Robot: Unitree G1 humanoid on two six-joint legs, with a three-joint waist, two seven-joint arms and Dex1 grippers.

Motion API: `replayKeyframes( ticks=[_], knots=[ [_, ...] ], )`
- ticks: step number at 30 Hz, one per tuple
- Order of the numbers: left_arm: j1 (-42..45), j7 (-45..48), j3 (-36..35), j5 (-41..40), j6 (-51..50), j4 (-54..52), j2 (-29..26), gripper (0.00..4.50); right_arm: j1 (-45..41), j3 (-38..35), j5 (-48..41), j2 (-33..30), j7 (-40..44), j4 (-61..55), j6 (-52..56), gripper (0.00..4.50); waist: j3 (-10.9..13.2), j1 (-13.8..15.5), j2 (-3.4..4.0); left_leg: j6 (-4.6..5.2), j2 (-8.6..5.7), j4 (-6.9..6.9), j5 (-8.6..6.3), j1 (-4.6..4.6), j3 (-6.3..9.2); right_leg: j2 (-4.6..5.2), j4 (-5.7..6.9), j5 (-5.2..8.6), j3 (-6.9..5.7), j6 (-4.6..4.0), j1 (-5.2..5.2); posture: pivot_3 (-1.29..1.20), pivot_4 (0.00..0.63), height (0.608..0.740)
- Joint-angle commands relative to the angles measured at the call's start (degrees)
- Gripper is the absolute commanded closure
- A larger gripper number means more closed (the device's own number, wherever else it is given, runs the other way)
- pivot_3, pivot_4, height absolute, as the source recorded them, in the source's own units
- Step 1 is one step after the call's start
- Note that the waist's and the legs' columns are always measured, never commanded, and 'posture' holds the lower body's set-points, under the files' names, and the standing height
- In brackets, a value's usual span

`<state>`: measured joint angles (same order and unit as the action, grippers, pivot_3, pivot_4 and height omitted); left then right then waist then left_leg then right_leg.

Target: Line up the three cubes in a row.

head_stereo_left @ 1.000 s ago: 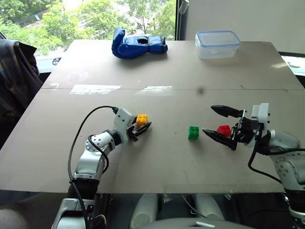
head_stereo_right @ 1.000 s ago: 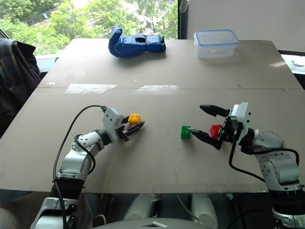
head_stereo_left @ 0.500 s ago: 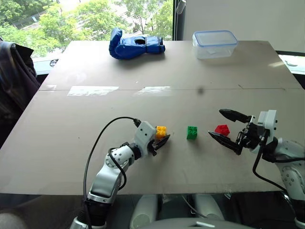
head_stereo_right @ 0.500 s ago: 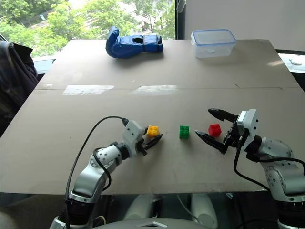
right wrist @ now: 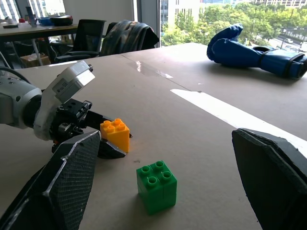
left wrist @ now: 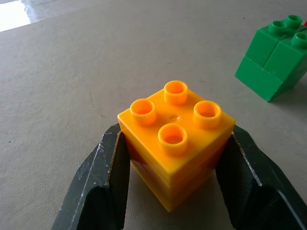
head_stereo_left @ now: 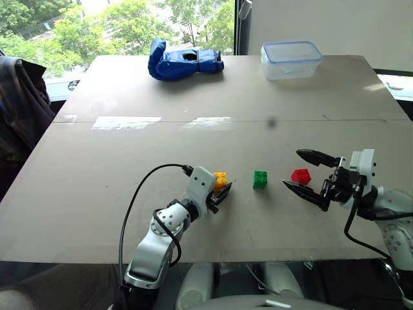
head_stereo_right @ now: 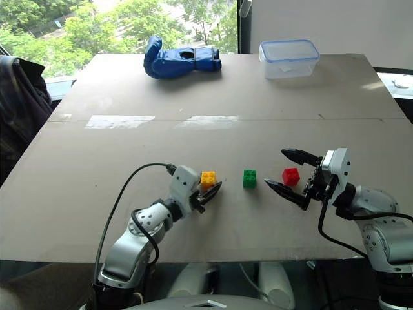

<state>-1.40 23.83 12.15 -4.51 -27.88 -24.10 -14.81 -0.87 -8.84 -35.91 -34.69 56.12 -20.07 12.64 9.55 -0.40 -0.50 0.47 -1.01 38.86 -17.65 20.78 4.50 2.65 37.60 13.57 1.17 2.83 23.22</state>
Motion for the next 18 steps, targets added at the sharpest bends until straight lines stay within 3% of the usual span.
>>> replayKeyframes(
  ticks=[1, 18],
  knots=[
    [-0.92, 0.2, 1.1, -0.8, -0.19, -0.39, 0.34, 2.57, 0.36, -1.33, -0.78, -1.03, 0.98, -1.33, -0.18, 0.0, 0.0, 0.02, 0.0, 0.0, 0.0, 0.0, 0.0, 0.0, 0.0, 0.0, 0.0, 0.0, 0.0, 0.0, 0.0, 0.0, 0.15, 0.74],
    [-1.45, -1.71, 0.6, -0.17, 1.63, 0.93, 0.99, 2.57, 2.0, -2.66, 2.43, -6.12, 6.34, 1.37, -3.49, 0.0, 0.0, 0.13, 0.0, 0.0, -0.02, 0.0, 0.0, -0.01, -0.02, 0.0, 0.0, 0.0, 0.01, 0.0, 0.0, 0.0, 0.15, 0.74]
  ],
)
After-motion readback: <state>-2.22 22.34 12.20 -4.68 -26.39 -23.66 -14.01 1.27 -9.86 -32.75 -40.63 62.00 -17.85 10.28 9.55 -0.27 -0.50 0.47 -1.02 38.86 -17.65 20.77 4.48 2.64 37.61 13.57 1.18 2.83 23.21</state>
